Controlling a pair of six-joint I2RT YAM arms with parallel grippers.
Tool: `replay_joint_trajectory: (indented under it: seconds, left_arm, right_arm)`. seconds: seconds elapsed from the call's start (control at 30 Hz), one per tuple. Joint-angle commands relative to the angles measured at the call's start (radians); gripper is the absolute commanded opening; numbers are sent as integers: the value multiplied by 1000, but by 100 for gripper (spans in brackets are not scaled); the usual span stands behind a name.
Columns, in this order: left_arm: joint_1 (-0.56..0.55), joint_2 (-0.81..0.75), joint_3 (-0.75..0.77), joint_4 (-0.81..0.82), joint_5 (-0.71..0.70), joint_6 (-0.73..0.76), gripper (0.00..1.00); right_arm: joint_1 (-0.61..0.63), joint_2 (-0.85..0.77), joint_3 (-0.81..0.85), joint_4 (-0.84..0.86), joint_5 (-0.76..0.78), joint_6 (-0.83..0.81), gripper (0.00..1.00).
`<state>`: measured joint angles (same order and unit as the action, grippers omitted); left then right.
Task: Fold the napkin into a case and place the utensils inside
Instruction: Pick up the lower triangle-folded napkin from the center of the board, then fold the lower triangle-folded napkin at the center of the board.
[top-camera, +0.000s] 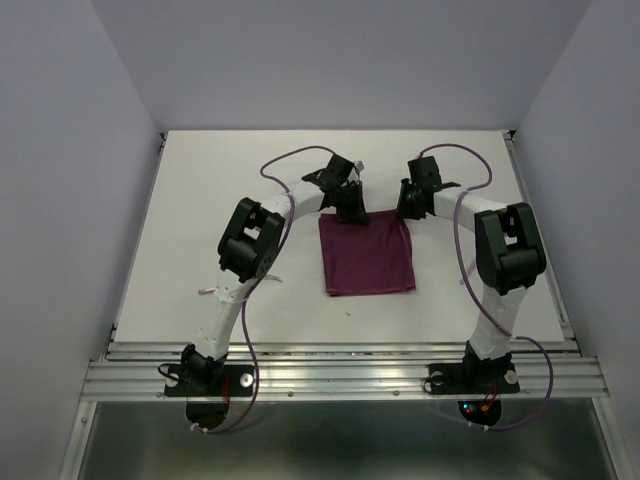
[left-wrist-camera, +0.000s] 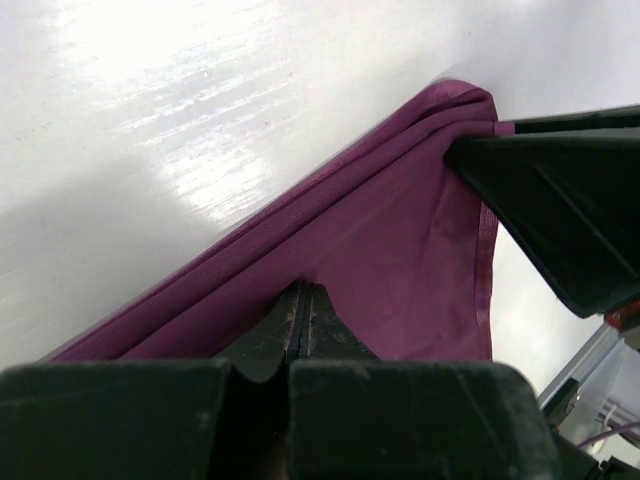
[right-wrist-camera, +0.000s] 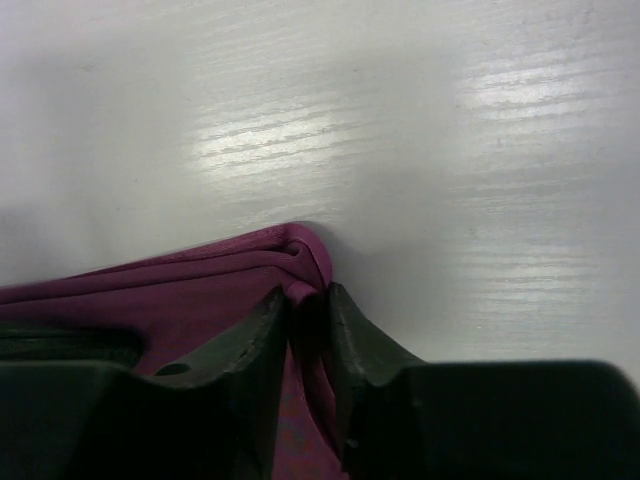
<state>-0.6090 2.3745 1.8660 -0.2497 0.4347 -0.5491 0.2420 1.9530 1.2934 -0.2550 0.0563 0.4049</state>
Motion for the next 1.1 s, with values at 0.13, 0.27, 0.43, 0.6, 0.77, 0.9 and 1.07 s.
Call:
replay_joint_trajectory:
  seconds: [0.13, 0.27, 0.43, 0.6, 0.77, 0.9, 1.07]
  left_arm:
    - [-5, 3, 32, 9, 4, 6, 0]
    - [-5, 5, 16, 9, -1, 11, 0]
    - [-3, 5, -10, 13, -1, 14, 0]
    - [-3, 3, -25, 23, 1, 15, 0]
    - [-3, -3, -48, 33, 6, 17, 0]
    - [-3, -11, -62, 40, 4, 18, 0]
    - [-3, -15, -73, 44, 4, 23, 0]
  right_arm:
    - [-4, -43, 0, 77, -47, -9, 19]
    - [-4, -78, -26, 89, -78, 8, 13]
    - [5, -109, -42, 69, -78, 20, 12]
    - [25, -117, -40, 53, -69, 34, 9]
    - [55, -94, -16, 36, -64, 57, 7]
    - [75, -52, 47, -23, -23, 100, 3]
    - [97, -19, 98, -62, 17, 118, 2]
